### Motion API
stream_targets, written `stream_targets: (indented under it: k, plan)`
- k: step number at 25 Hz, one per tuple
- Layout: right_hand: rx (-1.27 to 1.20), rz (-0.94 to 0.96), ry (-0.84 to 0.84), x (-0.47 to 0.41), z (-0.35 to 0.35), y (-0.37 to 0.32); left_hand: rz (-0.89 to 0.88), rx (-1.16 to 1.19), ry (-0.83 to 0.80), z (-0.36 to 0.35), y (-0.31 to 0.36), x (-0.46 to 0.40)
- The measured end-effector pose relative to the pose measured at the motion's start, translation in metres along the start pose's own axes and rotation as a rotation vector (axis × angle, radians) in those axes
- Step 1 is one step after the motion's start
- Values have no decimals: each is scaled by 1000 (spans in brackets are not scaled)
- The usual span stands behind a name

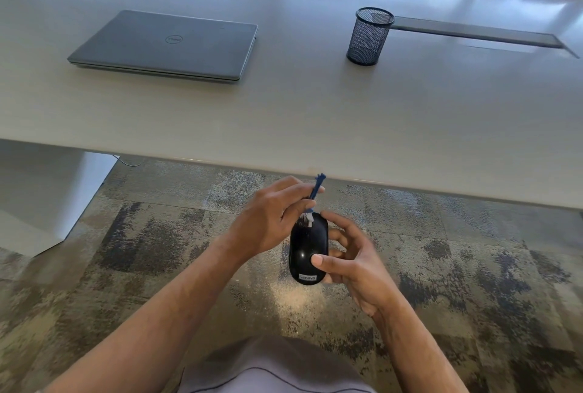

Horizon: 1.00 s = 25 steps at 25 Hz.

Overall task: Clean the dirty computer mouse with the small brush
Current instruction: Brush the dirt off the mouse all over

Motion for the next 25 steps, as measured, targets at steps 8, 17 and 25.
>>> stream_targets:
  k: [8,17,25]
  plan:
    - [-12,2,12,1,2,-2,-39,-4,58,5,8,2]
    - [-14,-8,18,0,7,2,-14,-6,-31,3,1,2]
    - [-1,11,28,-2,5,-4,-55,38,1,8,14,-6]
Point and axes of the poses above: each hand's wrist, its own x-axis away from the middle knuckle, its own z-axis out of the back of the hand, y = z × x, the point moved 8 cm from there along -x, towards the middle knuckle, and after that the axes turned 9 degrees about -y, right-handed, at the moved point
